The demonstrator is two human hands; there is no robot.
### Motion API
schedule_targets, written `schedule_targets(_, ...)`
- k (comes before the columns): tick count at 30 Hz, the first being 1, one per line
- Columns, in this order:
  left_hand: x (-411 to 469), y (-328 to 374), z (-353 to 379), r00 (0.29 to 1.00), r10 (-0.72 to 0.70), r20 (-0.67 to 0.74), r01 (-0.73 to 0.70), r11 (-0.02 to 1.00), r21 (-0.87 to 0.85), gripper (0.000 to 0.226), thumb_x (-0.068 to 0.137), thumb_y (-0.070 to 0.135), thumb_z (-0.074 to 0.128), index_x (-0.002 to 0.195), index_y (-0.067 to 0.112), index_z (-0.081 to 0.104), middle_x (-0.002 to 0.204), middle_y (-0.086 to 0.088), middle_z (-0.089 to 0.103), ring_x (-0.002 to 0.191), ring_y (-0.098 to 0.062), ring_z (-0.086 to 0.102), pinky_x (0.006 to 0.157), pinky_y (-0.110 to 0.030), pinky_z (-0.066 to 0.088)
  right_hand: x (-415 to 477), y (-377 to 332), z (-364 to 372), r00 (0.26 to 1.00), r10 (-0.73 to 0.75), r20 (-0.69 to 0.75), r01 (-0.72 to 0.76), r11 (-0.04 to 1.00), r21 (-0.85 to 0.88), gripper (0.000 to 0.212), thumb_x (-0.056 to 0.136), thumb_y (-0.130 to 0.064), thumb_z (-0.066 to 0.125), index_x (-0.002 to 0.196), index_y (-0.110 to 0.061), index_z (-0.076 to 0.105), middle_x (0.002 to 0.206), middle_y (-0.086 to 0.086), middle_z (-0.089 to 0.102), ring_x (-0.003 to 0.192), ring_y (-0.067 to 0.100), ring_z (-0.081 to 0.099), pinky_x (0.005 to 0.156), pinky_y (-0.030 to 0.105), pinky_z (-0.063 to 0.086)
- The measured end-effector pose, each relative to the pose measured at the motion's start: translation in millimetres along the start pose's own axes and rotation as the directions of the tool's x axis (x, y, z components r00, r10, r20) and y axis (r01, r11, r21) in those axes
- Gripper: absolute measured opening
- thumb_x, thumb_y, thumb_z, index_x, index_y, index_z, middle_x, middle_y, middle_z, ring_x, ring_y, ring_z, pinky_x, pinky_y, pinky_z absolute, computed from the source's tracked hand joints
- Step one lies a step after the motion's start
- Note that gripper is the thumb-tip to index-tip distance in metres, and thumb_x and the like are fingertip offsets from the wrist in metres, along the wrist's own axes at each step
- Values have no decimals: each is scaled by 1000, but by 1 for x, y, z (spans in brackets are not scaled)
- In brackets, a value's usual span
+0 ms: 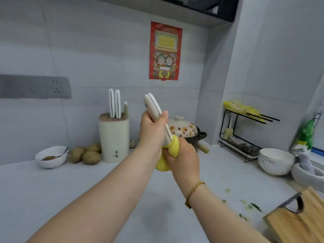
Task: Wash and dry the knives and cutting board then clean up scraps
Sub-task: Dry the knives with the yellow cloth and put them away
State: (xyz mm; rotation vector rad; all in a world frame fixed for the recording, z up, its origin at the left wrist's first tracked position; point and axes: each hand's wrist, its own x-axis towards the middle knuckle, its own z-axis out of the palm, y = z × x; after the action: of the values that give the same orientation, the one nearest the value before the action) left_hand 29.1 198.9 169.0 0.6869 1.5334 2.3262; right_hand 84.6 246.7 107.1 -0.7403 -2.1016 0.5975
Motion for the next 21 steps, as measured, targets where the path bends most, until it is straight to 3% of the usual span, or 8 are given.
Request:
schedule_targets(4, 47, 13, -45, 998, 31, -61, -34, 998, -56, 6, 91, 9, 51, 95, 11, 47, 69, 0, 45, 63, -10, 46, 62, -23, 40, 16, -33, 63, 998, -62, 7, 61, 992, 115, 27, 84, -23, 62, 109, -13, 56, 102, 1, 61, 98, 21, 51, 66, 22, 27)
schedule_targets(6, 68, 18, -63, 995, 19, -100, -26, 998, -63, 14, 90, 7, 51, 81, 16, 45, 67, -1, 44, 60, -11, 44, 58, -23, 37, 23, -44, 84, 995, -101, 20, 97, 982, 165, 33, 83, -21, 63, 114, -14, 55, 105, 1, 61, 101, 20, 49, 71, 22, 30)
schedule_targets(12, 115, 19, -98, 976, -10, -217, -12, 995, -102, 22, 87, 4, 50, 69, 14, 42, 49, 1, 44, 49, -13, 39, 51, -23, 34, 38, -55, 128, 975, -186, 118, 154, 959, 240, 37, 81, -20, 62, 116, -12, 55, 106, 1, 57, 103, 22, 46, 77, 20, 29)
schedule_targets(16, 140, 26, -109, 950, 35, -310, -82, 987, -137, 31, 88, 18, 58, 64, 16, 38, 37, 9, 39, 37, -9, 36, 40, -14, 32, 44, -43, 136, 961, -187, 202, 113, 938, 327, 44, 79, -21, 65, 121, -18, 51, 104, -9, 48, 103, 14, 43, 89, 23, 35)
schedule_targets(19, 162, 39, -118, 926, 93, -366, -146, 982, -120, 34, 87, 24, 60, 63, 17, 38, 32, 11, 37, 30, -6, 34, 38, -13, 31, 54, -32, 138, 968, -146, 204, 52, 911, 408, 41, 79, -11, 66, 104, -38, 48, 104, -10, 53, 105, 15, 49, 93, 29, 42)
schedule_targets(21, 179, 49, -125, 911, 138, -390, -185, 979, -87, 34, 87, 28, 61, 64, 17, 39, 37, 9, 37, 30, -5, 34, 41, -16, 31, 64, -27, 142, 972, -103, 213, -11, 880, 476, 46, 80, -6, 65, 92, -44, 43, 97, -18, 52, 97, 8, 52, 84, 18, 44)
